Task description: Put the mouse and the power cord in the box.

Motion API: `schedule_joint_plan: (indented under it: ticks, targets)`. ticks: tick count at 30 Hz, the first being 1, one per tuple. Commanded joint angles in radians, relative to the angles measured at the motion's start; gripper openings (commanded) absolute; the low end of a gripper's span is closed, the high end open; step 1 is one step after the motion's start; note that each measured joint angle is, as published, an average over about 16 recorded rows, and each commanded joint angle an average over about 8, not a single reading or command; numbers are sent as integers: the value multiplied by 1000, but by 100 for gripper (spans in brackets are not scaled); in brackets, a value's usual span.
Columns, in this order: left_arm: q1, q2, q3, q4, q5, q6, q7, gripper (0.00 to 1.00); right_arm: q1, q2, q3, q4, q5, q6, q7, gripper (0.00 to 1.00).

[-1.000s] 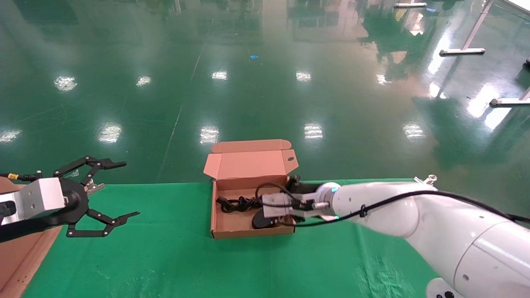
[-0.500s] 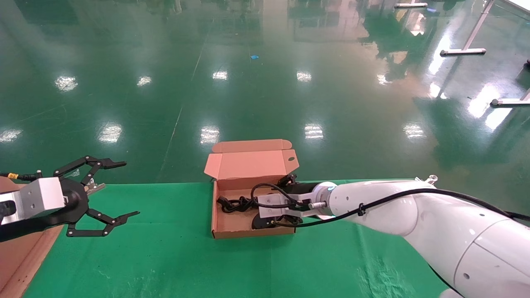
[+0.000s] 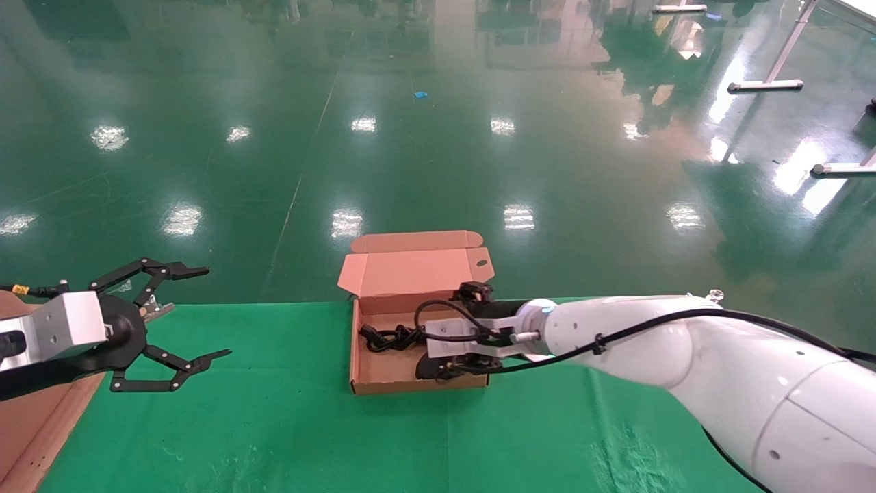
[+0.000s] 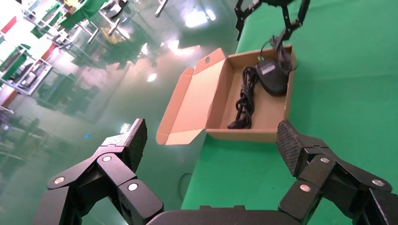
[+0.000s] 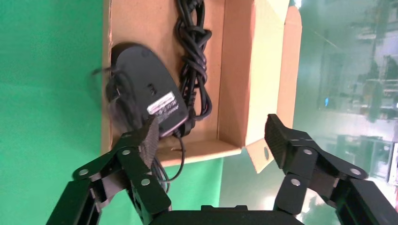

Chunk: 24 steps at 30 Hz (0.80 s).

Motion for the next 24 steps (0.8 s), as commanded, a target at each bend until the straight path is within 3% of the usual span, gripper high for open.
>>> schedule_joint_plan:
  ticks: [1, 24]
  targets:
    - [8, -2, -8, -19, -1, -1, -18, 100, 0, 5, -1, 7, 0, 2, 2, 100]
    - [205, -53, -207, -485, -39, -20, -467, 100, -212, 274, 454, 246, 272, -378, 103, 100]
